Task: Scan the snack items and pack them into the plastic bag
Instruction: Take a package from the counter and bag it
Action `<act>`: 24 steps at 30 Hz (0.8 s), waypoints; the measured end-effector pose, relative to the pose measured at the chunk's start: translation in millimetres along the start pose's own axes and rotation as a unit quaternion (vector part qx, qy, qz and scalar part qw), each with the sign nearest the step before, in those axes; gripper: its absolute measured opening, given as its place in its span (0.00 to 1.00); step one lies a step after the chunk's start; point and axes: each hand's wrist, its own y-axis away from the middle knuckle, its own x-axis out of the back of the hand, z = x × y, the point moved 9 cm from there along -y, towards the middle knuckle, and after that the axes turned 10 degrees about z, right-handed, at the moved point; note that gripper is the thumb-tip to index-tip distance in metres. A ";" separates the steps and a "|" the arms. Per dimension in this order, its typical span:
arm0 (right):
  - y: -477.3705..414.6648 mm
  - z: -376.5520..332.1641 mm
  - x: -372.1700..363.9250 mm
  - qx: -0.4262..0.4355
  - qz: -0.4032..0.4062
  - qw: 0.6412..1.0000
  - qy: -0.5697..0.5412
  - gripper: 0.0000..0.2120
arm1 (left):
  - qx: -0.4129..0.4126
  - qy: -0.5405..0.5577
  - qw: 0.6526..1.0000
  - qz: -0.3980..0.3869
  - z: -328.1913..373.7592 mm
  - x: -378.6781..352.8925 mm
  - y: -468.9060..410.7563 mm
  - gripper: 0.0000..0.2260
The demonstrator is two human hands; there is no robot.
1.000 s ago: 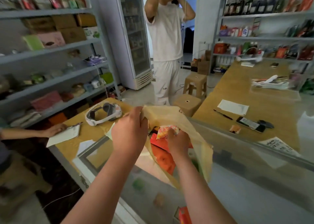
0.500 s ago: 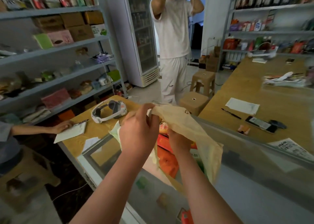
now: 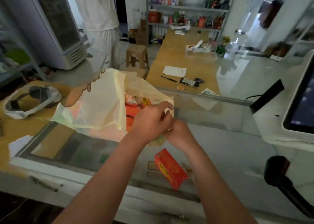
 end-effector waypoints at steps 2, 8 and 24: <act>35.5 22.3 -4.2 -0.051 -0.022 0.998 -0.019 0.20 | 0.018 0.013 0.997 -0.074 -10.4 -23.6 19.5 0.11; 92.5 70.8 -53.0 -0.081 -0.010 0.981 0.174 0.25 | 0.091 0.080 0.976 -0.179 -19.2 -57.4 75.6 0.08; 155.3 69.5 14.5 -0.261 0.134 0.659 -0.693 0.18 | 0.383 0.509 0.716 -0.285 20.5 -89.2 131.6 0.17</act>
